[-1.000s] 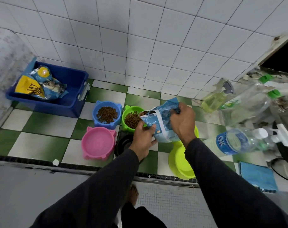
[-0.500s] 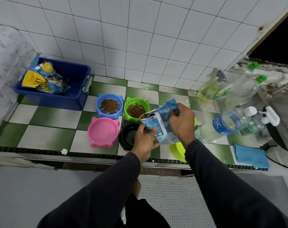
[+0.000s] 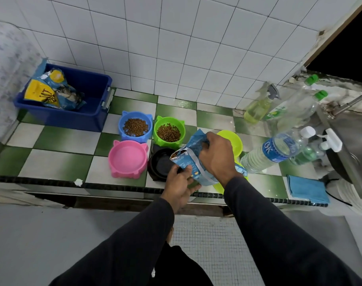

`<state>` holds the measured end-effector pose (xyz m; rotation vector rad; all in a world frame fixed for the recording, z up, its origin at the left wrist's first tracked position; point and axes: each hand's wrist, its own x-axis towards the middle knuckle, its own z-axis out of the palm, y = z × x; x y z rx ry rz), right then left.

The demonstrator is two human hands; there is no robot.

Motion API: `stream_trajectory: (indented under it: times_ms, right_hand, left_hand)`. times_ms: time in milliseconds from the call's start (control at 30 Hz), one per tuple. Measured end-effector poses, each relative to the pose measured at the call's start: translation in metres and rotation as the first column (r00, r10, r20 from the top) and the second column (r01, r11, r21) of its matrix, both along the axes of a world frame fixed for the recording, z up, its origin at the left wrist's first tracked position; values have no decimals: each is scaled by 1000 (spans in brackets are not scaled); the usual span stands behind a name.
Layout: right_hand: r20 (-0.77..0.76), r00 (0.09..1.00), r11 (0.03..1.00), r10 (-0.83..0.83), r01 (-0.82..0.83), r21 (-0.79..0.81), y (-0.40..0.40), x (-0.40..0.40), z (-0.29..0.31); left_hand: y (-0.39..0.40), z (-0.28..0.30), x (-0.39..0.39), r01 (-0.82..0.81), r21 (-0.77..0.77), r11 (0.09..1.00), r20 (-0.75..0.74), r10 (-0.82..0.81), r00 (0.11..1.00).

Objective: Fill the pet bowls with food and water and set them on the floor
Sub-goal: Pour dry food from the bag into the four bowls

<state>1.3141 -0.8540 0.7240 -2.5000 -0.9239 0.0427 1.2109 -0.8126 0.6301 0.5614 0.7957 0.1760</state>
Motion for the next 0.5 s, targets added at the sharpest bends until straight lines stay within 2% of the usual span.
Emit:
stream_trajectory:
  times_ms: [233,500]
  right_hand:
    - [13,998,985,63,-60,-159,11,-1,-1]
    - [-51,993,966,110,-119,-231,22,3,2]
  left_hand:
    - [0,-5,-4,-21,-87,996,4,21,1000]
    - [4,-7,-8,-19,-156,988,24,23,999]
